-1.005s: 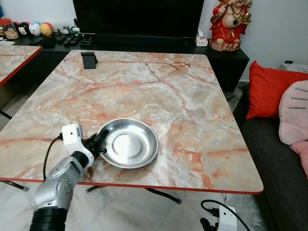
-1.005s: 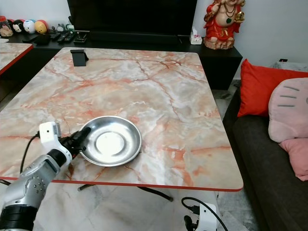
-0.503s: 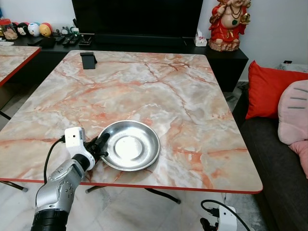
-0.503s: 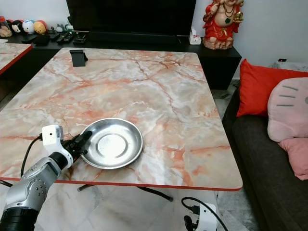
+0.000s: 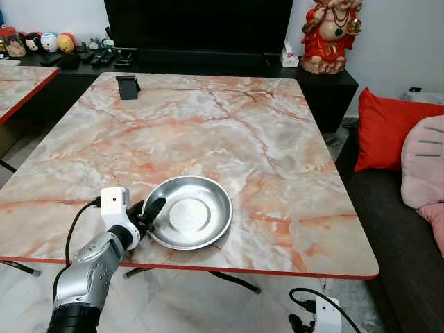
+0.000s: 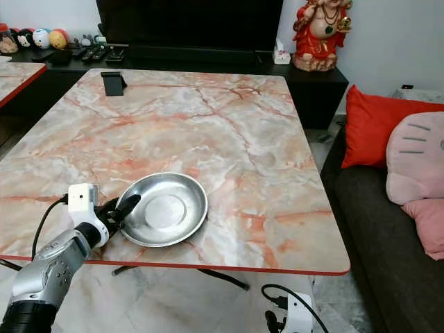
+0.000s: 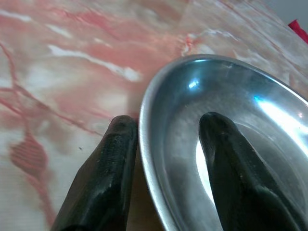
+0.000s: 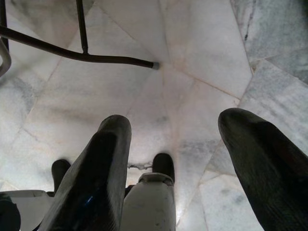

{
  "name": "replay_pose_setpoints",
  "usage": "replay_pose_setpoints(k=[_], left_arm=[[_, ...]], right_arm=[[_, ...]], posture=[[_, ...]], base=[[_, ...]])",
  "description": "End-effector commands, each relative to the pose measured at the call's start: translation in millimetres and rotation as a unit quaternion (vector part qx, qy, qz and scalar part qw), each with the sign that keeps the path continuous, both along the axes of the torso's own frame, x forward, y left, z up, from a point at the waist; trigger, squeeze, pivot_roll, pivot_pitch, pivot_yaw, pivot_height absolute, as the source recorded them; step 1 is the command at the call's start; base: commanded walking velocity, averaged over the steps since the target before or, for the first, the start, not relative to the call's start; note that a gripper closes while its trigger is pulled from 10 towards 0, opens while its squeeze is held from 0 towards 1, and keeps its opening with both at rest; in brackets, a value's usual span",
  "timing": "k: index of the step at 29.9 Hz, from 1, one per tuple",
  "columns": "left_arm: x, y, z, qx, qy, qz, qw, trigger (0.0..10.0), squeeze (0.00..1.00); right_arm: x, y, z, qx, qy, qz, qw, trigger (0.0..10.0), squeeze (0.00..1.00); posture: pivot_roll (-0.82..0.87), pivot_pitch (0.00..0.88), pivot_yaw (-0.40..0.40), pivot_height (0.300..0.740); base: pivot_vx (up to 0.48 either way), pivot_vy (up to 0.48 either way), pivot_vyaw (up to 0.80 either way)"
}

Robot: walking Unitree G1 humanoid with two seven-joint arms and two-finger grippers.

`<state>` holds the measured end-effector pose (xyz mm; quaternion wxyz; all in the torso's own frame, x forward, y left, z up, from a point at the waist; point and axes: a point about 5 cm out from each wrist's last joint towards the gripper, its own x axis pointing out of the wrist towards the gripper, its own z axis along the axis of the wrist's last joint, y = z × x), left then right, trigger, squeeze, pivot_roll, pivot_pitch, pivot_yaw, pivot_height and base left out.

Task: Setting the table

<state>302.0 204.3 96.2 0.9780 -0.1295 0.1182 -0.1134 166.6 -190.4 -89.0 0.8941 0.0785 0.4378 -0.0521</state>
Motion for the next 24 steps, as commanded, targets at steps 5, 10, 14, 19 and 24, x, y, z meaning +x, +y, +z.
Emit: replay_pose_setpoints(k=[5,10,14,19,24], left_arm=[[0.9,8.1,3.2,0.031,-0.015,0.034,0.999,10.0,0.32],[2.3,12.6,9.6,0.038,-0.04,0.057,0.997,10.0,0.0],[1.7,18.9,16.9,0.037,-0.071,0.083,0.993,10.0,0.0],[-6.5,25.6,34.0,0.08,-0.15,0.121,0.978,10.0,0.0],[-8.9,11.9,40.6,0.2,-0.208,0.077,0.954,10.0,0.0]], right_arm=[[1.1,-2.1,0.6,-0.004,0.0,0.0,1.0,10.0,0.0],[1.3,-1.9,0.7,-0.004,0.0,-0.001,1.0,10.0,0.0],[1.3,-1.7,0.7,-0.005,0.0,-0.002,1.0,10.0,0.0],[0.7,-1.8,0.4,-0.004,0.0,-0.006,1.0,10.0,0.0],[1.0,-2.2,0.8,-0.006,-0.004,-0.014,1.0,10.0,0.0]], posture=[[0.0,0.0,-0.032,0.74],[0.0,0.0,-0.031,0.74],[0.0,0.0,-0.03,0.74],[0.01,0.0,-0.033,0.74],[0.01,0.0,-0.035,0.74]], base=[[0.0,0.0,0.0],[0.0,0.0,0.0],[0.0,0.0,0.0],[0.0,0.0,0.0],[0.0,0.0,0.0]])
